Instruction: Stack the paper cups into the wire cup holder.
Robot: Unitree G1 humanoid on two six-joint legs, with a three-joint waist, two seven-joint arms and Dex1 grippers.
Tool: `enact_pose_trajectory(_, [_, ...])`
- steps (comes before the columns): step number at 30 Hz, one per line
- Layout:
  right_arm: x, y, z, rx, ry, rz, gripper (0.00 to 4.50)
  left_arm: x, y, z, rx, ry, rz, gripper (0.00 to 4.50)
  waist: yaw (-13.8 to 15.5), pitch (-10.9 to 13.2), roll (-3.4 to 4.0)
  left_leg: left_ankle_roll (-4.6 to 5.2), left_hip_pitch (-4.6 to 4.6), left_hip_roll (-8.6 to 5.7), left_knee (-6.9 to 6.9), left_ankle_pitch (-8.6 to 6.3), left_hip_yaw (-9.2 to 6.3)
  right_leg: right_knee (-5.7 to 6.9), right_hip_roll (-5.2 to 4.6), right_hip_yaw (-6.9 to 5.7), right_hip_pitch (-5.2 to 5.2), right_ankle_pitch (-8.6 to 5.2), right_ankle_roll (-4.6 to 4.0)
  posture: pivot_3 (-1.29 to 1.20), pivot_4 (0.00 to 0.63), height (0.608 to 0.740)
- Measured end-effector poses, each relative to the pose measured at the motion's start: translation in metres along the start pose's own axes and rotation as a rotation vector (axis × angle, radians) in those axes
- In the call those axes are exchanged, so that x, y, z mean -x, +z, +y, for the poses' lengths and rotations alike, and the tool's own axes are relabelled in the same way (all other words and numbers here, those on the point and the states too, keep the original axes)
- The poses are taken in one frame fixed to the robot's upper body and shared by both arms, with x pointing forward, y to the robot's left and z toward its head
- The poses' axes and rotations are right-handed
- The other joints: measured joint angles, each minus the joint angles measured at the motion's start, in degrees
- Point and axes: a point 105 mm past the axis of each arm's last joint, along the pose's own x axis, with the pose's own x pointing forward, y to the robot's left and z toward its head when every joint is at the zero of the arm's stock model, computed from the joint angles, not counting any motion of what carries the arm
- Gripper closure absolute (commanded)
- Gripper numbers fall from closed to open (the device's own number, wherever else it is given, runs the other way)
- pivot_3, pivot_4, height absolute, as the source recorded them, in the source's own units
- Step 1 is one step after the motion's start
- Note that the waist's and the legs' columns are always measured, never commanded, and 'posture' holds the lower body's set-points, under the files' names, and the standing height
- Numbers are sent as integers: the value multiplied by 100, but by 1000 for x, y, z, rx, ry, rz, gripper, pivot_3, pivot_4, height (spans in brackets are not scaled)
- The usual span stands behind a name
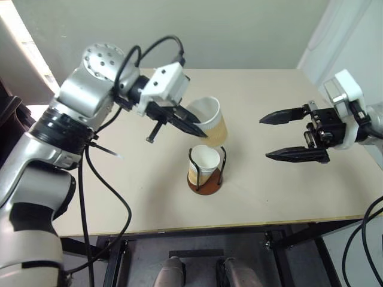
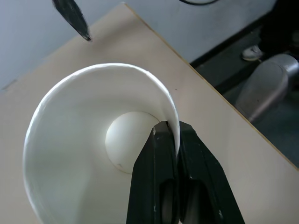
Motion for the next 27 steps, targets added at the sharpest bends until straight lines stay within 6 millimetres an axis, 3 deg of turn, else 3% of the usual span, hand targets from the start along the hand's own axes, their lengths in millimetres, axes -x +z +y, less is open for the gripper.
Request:
enact_pose_trajectory(5, [2, -1, 3, -4, -34, 6, 92, -10, -16, -7, 1, -66, 50, 4491, 14, 0, 0, 9, -6, -5, 12, -7, 2, -8, -4, 1, 7, -2, 18, 0, 150, 740])
enact_pose_trajectory(17, [2, -7, 4, -15, -77, 26, 92, -17, -22, -4, -43, -128, 119, 4491, 46, 0, 0, 21, -10, -17, 16, -16, 7, -6, -16, 1, 15, -16, 42, 0, 150, 740])
enact_pose_trajectory(20, [2, -7, 4, -15, -79, 27, 92, -19, -22, -4, -43, -145, 127, 3882, 47, 0, 0, 22, -10, -19, 16, -19, 10, -7, -17, 1, 15, -18, 46, 0, 150, 740])
enact_pose_trajectory(26, [2, -7, 2, -5, -94, 25, 92, -26, -23, 0, -61, -153, 121, 1824, 58, 0, 0, 27, -12, -21, 21, -22, 10, -7, -19, 1, 19, -21, 55, 0, 150, 740])
enact_pose_trajectory(27, [2, -7, 2, -5, -94, 25, 92, -26, -24, 1, -64, -153, 121, 1824, 59, 0, 0, 27, -12, -22, 22, -22, 10, -7, -19, 1, 19, -21, 55, 0, 150, 740])
